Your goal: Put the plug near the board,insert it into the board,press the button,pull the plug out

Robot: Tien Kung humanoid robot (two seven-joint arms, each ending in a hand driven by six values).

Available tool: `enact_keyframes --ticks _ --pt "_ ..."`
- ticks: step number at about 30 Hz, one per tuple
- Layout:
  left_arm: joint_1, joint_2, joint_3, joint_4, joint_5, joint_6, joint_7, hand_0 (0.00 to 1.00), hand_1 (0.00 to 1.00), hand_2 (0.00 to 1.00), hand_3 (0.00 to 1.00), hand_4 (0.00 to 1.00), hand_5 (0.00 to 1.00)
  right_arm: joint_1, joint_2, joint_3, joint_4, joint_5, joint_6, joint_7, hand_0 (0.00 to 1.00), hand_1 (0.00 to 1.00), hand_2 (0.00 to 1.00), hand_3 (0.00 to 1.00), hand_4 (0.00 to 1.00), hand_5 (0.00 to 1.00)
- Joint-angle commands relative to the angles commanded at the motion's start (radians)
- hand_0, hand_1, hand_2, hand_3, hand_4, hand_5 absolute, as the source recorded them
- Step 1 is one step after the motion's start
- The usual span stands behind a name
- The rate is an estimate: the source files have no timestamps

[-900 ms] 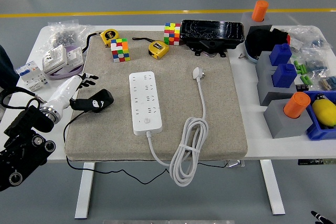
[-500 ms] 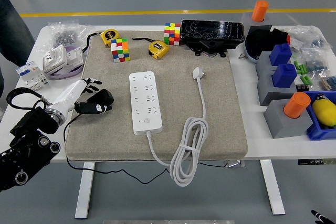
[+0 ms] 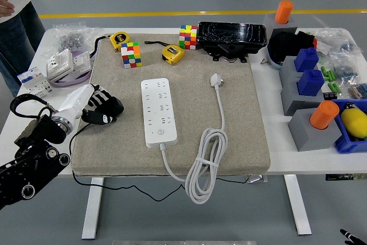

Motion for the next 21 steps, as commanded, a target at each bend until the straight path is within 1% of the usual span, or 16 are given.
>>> enact_keyframes --ticks 2,3,8,10,13,17,20,21 --pt "0.0 0.0 0.003 -0.003 -0.001 -0.002 0.006 0.397 0.414 0.5 0.549 0.874 0.002 0.0 -0.002 -0.001 0.0 0.0 0.0 0.0 0.665 0.673 0.663 0.584 0.925 0.527" --pt "0.0 0.001 0.005 -0.005 0.001 -0.006 0.013 0.336 0.385 0.489 0.552 0.805 0.002 0.0 -0.003 -0.003 0.0 0.0 0.0 0.0 0.665 0.673 0.663 0.585 0.926 0.526" --pt "0.003 0.005 0.006 -0.025 0.009 -0.018 0.025 0.336 0.385 0.489 0.552 0.805 0.002 -0.001 -0.003 -0.005 0.001 0.001 0.0 0.0 0.665 0.673 0.663 0.585 0.926 0.526" --pt "0.002 0.008 0.005 -0.039 0.011 -0.016 0.014 0.323 0.387 0.486 0.549 0.811 0.002 -0.002 -0.003 -0.007 0.001 0.001 0.0 0.0 0.665 0.673 0.663 0.585 0.926 0.528" --pt "-0.007 0.013 0.006 -0.056 -0.01 -0.01 -0.031 0.323 0.387 0.486 0.549 0.811 0.002 -0.003 -0.003 -0.009 0.0 0.002 0.0 0.0 0.665 0.673 0.663 0.585 0.926 0.528" --pt "-0.041 0.022 0.034 -0.058 -0.077 -0.014 -0.142 0.333 0.393 0.477 0.541 0.815 0.002 -0.004 -0.003 -0.008 0.0 0.002 0.0 0.0 0.664 0.673 0.663 0.587 0.926 0.528" --pt "-0.075 0.028 0.073 -0.053 -0.119 -0.027 -0.222 0.333 0.393 0.477 0.541 0.815 0.002 -0.003 -0.003 -0.007 0.001 0.002 0.0 0.0 0.664 0.673 0.663 0.587 0.926 0.528" --pt "-0.091 0.03 0.093 -0.05 -0.133 -0.034 -0.246 0.355 0.397 0.474 0.539 0.814 0.002 -0.003 -0.003 -0.007 0.001 0.002 0.0 0.0 0.665 0.673 0.663 0.587 0.926 0.528"
